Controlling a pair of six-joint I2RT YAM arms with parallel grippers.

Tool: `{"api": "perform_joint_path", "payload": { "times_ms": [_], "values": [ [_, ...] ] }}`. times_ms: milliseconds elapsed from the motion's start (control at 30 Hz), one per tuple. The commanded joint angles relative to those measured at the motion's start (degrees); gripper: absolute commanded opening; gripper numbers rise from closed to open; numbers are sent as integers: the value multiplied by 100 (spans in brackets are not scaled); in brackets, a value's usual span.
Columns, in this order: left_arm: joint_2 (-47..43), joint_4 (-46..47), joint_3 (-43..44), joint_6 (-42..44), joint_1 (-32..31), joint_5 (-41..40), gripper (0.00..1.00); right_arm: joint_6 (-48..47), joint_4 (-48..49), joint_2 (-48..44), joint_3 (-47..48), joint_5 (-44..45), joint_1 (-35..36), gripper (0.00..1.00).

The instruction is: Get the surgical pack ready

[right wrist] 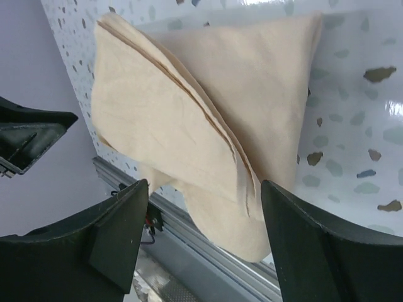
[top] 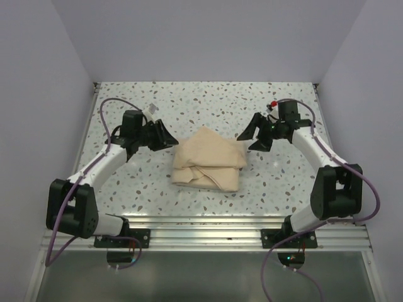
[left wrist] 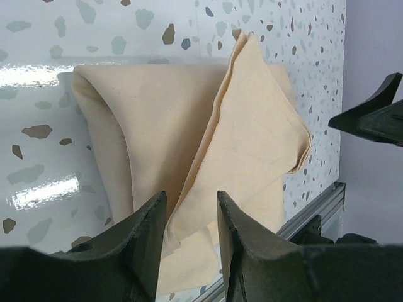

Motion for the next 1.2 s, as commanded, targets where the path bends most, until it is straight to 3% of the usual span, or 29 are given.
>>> {"api": "perform_joint_path", "payload": {
  "times_ms": [0, 200, 467, 700, 1000, 1167],
  "values": [
    [-238, -295, 362, 282, -8, -131, 41, -400, -193, 251, 699, 117, 52, 76],
    [-791, -428, -49, 274, -157, 70, 45, -260, 394, 1314, 1333, -419, 289, 75],
    [-2320, 495, -1421, -719, -298, 932, 57, -128, 1194, 2711, 2290, -1017, 720, 80],
    [-2357, 740, -1834, -790, -307, 1371, 65, 188, 1897, 3511, 2862, -1456, 1072, 77],
    [-2620, 943, -2651, -1115, -386, 1714, 64, 426, 2381, 3636, 2889, -1887, 1248, 73],
    [-2840, 891, -2950, -1352, -456, 1741, 65, 355, 2469, 3513, 2573, -2010, 1274, 61]
  ]
}}
